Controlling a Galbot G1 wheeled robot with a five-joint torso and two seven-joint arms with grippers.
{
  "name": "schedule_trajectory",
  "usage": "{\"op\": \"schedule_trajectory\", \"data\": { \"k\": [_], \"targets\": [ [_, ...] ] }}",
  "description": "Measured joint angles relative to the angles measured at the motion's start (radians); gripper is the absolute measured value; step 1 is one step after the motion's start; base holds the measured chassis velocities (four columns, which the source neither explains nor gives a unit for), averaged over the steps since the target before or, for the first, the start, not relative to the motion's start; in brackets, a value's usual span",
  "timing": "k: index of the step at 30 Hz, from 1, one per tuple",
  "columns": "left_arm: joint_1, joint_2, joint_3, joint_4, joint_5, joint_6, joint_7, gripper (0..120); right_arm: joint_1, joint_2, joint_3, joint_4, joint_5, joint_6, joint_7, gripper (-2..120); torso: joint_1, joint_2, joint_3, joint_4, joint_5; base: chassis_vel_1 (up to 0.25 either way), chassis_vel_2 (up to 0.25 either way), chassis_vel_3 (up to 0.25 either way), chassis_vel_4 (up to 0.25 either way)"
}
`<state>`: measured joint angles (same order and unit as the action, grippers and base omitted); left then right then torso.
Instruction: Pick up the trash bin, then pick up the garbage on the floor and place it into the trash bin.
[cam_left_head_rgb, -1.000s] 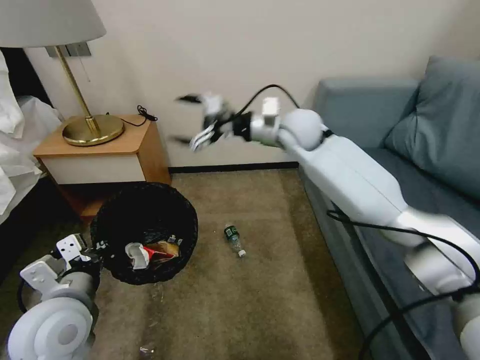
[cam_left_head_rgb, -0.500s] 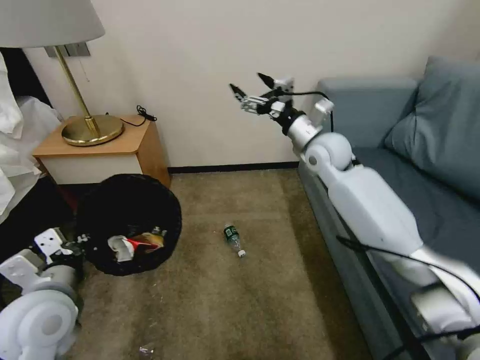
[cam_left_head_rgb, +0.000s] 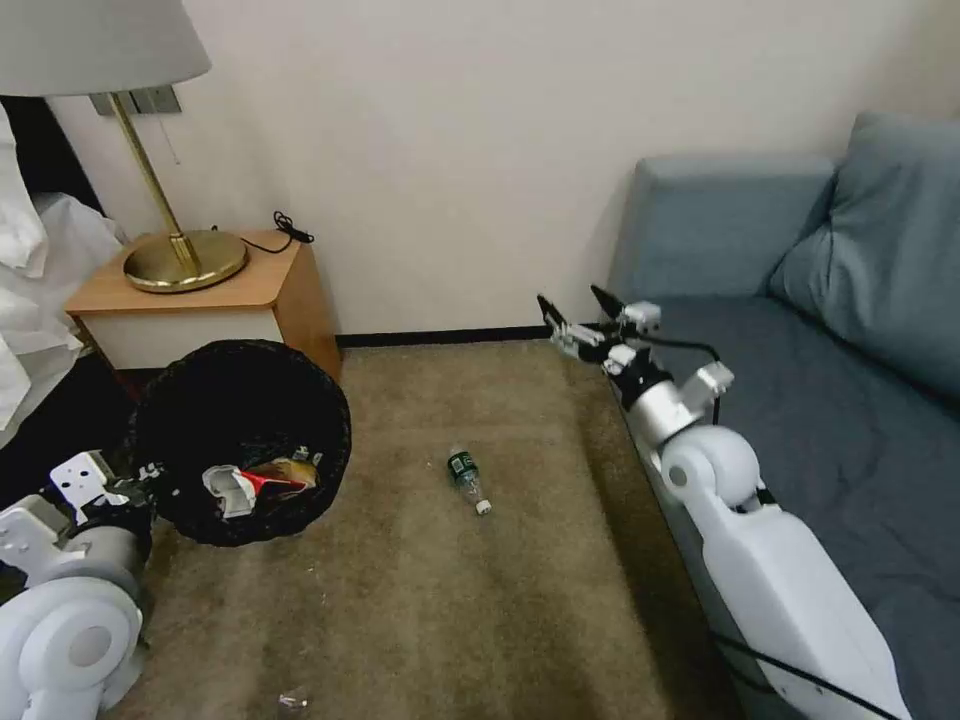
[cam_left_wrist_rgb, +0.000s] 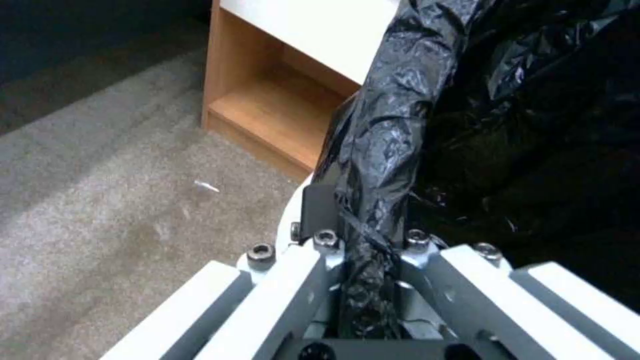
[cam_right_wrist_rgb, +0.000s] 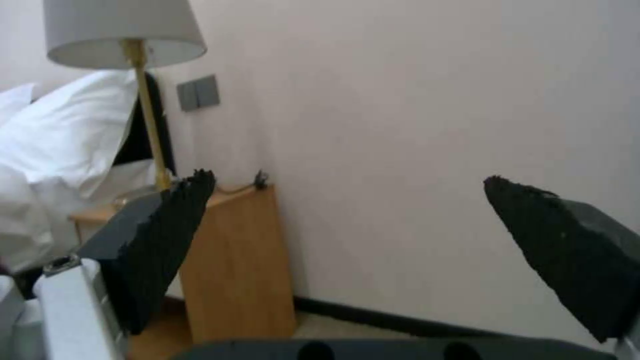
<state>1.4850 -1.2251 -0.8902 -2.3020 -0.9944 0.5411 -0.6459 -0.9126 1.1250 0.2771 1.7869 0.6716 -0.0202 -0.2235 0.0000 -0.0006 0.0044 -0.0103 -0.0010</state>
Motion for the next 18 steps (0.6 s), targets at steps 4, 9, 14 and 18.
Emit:
{"op": "schedule_trajectory", "data": {
  "k": [4,9,14,18],
  "targets": [
    [0.01,-0.006,0.001,-0.013,0.001,0.0,0.0,1,-0.018,-0.003,-0.004,0.0,-0.02,0.014,-0.023,100,0.0,0.0,0.0,0.0,0.0,0.0,0.0,0.0,0.0],
    [0.016,-0.011,-0.003,-0.025,0.001,0.0,-0.002,1,-0.032,0.006,-0.008,0.006,-0.031,0.023,-0.041,100,0.0,0.0,0.0,0.0,0.0,0.0,0.0,0.0,0.0],
    [0.02,-0.022,0.002,-0.031,0.005,0.0,-0.002,1,-0.046,0.014,-0.009,0.008,-0.041,0.031,-0.052,100,0.0,0.0,0.0,0.0,0.0,0.0,0.0,0.0,0.0],
    [0.021,-0.027,0.005,-0.032,0.009,0.0,-0.002,1,-0.053,0.004,-0.01,0.008,-0.044,0.036,-0.066,100,0.0,0.0,0.0,-0.0002,0.0,-0.059,0.05,0.07,-0.051]
  ]
}}
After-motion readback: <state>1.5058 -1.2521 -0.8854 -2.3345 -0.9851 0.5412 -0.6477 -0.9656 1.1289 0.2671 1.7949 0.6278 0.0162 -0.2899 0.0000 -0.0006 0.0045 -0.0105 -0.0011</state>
